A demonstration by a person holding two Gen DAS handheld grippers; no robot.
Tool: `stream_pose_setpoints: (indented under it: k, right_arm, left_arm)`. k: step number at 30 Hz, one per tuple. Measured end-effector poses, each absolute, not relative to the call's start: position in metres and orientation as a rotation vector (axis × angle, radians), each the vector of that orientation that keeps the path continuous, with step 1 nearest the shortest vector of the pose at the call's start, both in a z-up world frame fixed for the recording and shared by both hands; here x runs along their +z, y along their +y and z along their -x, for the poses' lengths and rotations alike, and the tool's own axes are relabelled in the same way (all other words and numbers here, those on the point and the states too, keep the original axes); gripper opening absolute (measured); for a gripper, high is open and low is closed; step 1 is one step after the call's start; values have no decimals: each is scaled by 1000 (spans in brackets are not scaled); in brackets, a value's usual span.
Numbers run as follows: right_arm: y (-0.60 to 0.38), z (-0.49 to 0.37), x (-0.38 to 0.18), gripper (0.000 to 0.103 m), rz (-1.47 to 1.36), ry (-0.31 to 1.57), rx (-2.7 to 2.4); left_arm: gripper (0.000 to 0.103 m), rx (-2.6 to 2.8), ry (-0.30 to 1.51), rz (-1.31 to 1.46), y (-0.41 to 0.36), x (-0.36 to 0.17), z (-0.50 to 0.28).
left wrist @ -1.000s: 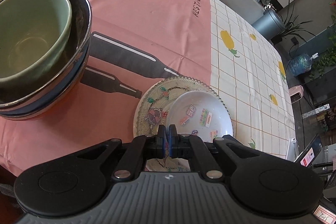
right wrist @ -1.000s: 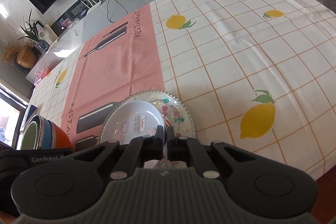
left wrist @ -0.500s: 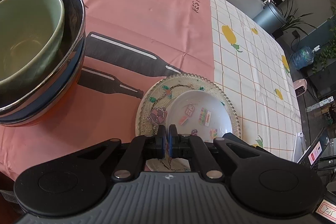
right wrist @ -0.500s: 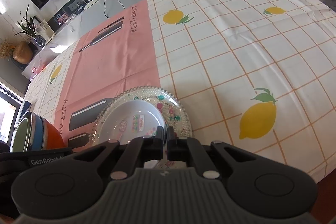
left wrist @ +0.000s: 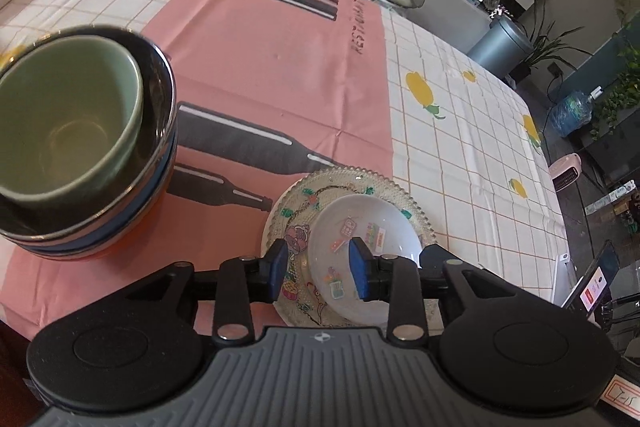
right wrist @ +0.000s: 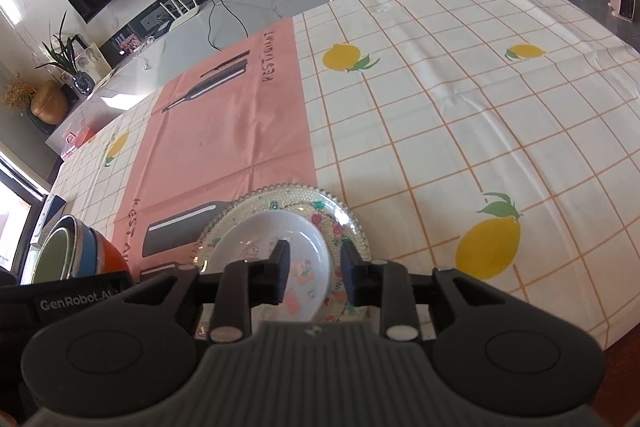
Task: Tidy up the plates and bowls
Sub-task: 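Open both grippers off the white bowl and move them to the nested bowl stack, then grip the nested bowl stack rim with both grippers and lower it onto the white bowl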
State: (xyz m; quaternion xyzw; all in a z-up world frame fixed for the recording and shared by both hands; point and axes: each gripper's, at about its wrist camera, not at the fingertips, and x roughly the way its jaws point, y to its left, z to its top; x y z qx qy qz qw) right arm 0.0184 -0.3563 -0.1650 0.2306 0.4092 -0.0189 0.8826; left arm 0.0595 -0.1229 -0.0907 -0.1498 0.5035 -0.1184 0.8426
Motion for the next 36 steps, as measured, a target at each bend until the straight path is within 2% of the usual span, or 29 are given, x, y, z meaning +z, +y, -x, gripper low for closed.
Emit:
stream_pose_setpoints:
  k: [3, 6, 7, 11, 19, 30, 36]
  right_arm:
    - [-351, -16, -150, 33, -480, 823, -8]
    - [-344, -16, -132, 41, -486, 794, 33]
    - [-340, -18, -125, 47, -494, 790, 58]
    - [-320, -28, -107, 65, -519, 803, 152]
    - [-263, -55, -101, 69, -517, 902, 280]
    - [-210, -93, -144, 71, -531, 1084, 275]
    - [-209, -103, -162, 68, -613, 1140, 261]
  left_arm:
    - [53, -286, 1005, 298, -116, -68, -53]
    - [66, -287, 936, 261, -101, -42, -49]
    - [69, -284, 916, 247, -95, -35, -49]
    - [74, -234, 885, 228, -61, -10, -53]
    - [81, -67, 879, 246, 15, -3, -56]
    - [81, -44, 1026, 476, 67, -77, -72]
    - [79, -67, 1059, 602, 75, -103, -80]
